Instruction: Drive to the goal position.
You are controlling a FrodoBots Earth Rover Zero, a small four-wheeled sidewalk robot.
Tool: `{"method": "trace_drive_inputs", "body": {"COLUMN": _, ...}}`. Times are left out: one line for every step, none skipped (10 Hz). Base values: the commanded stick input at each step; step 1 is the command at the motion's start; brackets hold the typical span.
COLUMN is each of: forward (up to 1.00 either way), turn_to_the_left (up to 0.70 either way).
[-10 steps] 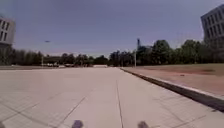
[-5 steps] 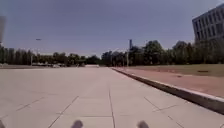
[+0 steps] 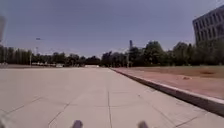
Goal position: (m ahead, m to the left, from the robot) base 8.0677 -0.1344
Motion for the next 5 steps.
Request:
{"method": "trace_drive_inputs", "body": {"forward": 0.85, "turn_to_the_left": 0.0}}
{"method": "trace_drive_inputs", "body": {"forward": 0.85, "turn_to_the_left": 0.0}}
{"method": "trace_drive_inputs", "body": {"forward": 0.85, "turn_to_the_left": 0.0}}
{"method": "trace_drive_inputs", "body": {"forward": 0.85, "turn_to_the_left": 0.0}}
{"method": "trace_drive_inputs", "body": {"forward": 0.85, "turn_to_the_left": 0.0}}
